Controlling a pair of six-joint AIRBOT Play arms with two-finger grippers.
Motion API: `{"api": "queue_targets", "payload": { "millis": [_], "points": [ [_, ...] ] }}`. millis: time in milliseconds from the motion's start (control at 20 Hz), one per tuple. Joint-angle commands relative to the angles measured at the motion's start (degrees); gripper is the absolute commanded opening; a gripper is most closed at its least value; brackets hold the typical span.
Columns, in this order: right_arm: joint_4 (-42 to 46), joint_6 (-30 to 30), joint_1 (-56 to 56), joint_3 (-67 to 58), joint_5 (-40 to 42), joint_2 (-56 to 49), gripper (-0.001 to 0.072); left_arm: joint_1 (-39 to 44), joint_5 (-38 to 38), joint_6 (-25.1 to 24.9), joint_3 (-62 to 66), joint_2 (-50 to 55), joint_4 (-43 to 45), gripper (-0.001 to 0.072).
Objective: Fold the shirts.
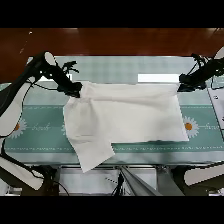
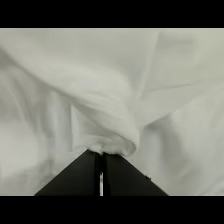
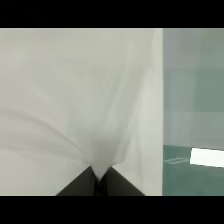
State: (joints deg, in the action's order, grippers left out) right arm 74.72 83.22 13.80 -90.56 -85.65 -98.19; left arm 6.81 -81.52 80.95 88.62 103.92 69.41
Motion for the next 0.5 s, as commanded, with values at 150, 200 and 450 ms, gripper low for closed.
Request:
{"api": "queue_targets", "payload": {
  "millis": [150, 200, 450],
  "points": [
    [0.4, -3.9, 0.9, 1.1, -4.7, 0.9, 0.0407, -2.0, -5.0, -0.2, -0.1, -1.1, -0.2, 0.0485],
    [0.4, -4.0, 1.7, 1.1, -6.3, 1.7, 0.0417, -3.3, -6.0, -0.2, -0.1, -2.7, -0.2, 0.0491],
    [8.0, -3.3, 8.0, 3.1, -10.8, 10.2, 0.042, -10.1, -8.3, -0.4, -5.8, -15.9, -0.2, 0.05]
  ]
}}
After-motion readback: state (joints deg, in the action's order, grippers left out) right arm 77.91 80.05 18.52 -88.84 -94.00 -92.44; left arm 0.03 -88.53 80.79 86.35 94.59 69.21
